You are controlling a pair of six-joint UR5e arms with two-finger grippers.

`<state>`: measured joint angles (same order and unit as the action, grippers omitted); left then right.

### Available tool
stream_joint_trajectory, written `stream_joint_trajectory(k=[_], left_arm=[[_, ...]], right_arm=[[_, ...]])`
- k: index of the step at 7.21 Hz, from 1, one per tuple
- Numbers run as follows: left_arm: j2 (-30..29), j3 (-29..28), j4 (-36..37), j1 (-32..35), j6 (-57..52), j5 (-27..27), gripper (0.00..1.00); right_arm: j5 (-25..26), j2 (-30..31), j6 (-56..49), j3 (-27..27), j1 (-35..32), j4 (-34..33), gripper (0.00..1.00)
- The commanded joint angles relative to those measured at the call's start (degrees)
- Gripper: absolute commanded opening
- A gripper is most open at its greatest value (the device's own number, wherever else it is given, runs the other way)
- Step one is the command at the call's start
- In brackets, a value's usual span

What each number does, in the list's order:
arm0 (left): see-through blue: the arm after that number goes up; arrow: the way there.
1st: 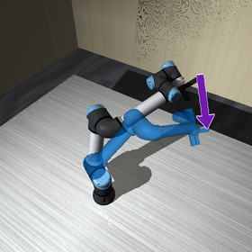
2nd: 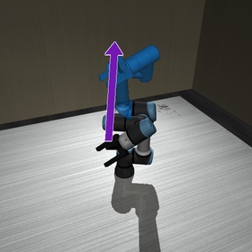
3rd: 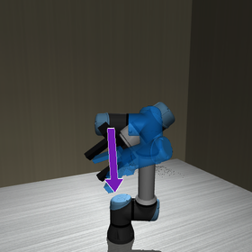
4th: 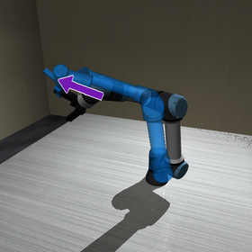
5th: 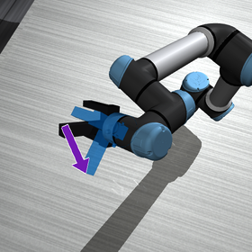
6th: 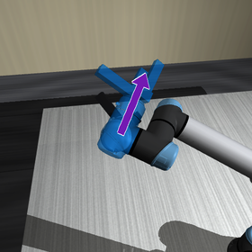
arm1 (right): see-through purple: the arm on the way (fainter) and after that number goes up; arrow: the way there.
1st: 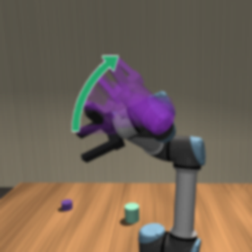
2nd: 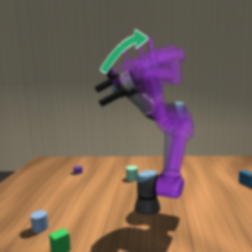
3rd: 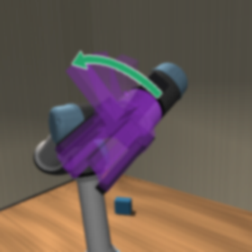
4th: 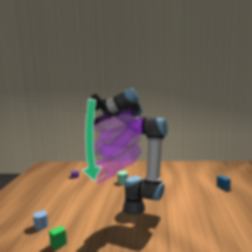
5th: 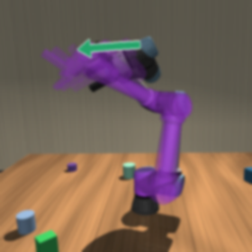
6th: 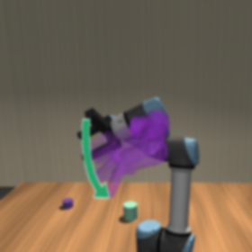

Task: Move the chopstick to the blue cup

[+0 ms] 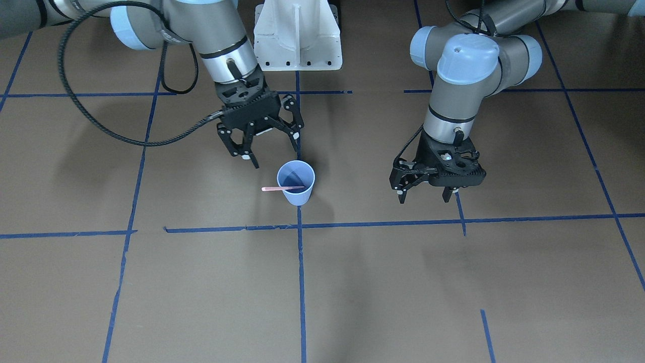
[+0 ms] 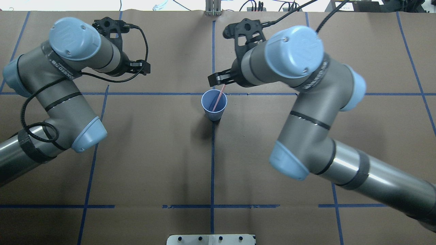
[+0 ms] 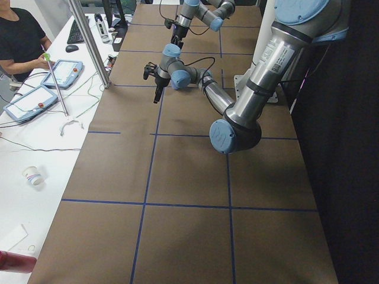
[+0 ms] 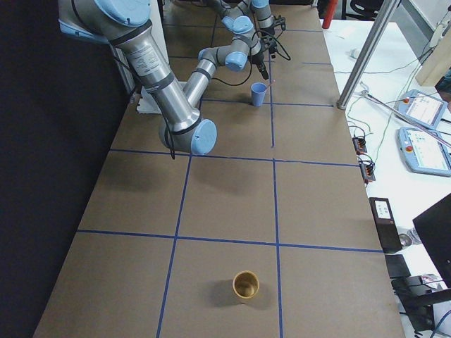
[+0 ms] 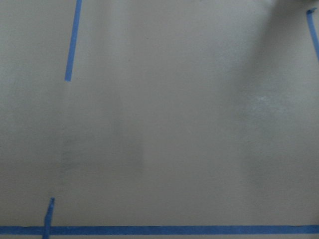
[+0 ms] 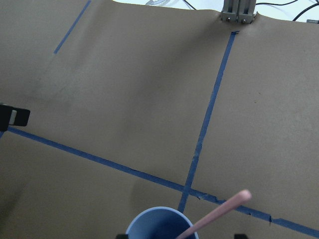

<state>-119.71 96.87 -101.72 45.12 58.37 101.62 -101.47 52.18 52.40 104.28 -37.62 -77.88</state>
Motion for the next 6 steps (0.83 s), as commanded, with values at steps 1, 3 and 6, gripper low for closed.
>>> stream_joint_trajectory(k=[1,3,6], left_arm=[[4.64,0.34,-3.73,0.75,-2.64,0.16,1.0],[8.51,0.87,-3.84,5.29,-9.46,7.05,1.0],[16.84,0.43,-2.96,21.52,-33.31,21.56,1.0]], right_arm=[[-13.58,7.54,-1.5,4.77,-10.65,-0.25,1.0],[-26.88,18.07,-16.45,4.71,-26.11,-0.43,1.0],[-33.62,30.06,-42.49,1.28,-42.76,-8.46,1.0]])
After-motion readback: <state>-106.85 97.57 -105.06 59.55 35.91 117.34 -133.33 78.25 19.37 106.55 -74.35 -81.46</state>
